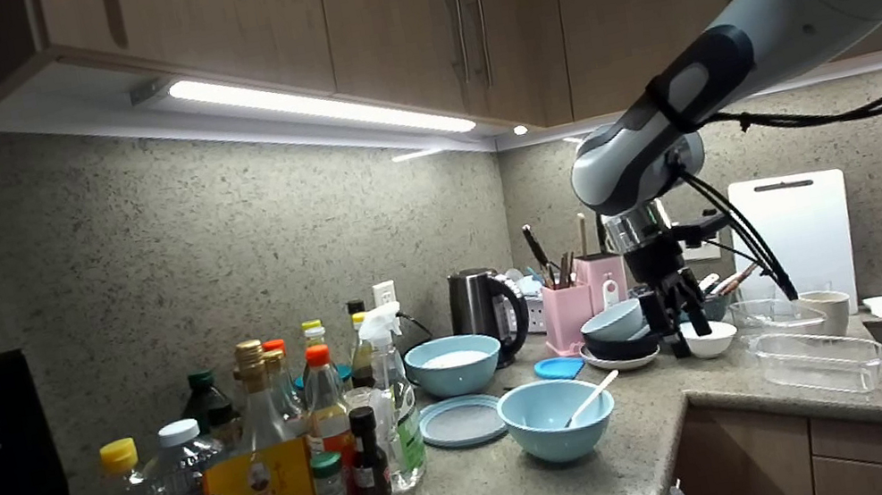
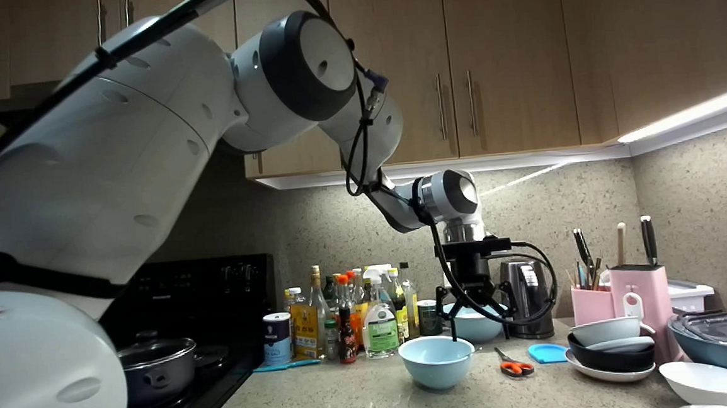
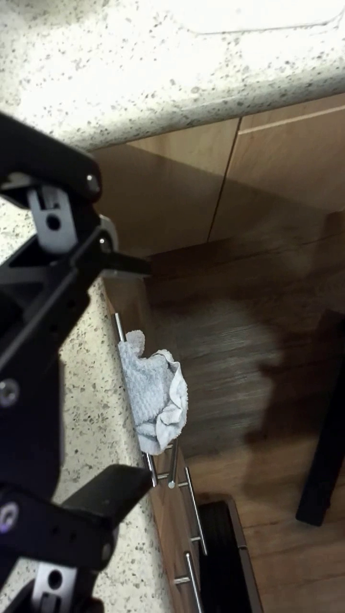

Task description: Use the silver spoon to stir the contents of the blue bowl closer to the edge

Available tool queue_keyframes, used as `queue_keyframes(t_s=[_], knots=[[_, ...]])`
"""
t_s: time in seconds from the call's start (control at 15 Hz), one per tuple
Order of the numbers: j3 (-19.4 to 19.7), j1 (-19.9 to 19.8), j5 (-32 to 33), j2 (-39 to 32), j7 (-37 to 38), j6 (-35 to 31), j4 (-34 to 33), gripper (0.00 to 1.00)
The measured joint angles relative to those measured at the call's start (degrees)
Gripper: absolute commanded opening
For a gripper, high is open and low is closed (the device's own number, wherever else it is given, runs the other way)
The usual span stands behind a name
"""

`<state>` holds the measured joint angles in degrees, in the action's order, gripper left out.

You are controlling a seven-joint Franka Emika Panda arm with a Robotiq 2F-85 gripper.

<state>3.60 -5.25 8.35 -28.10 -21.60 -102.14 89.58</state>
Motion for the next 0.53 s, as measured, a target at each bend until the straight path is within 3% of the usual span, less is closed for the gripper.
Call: queue_keyframes(t_s=[0.4, 0.53], knots=[[-3.25, -3.59, -0.28, -8.20, -18.16, 4.67, -10.32, 1.00], [-3.73, -3.59, -0.26, -11.36, -21.11, 7.68, -14.53, 1.00]])
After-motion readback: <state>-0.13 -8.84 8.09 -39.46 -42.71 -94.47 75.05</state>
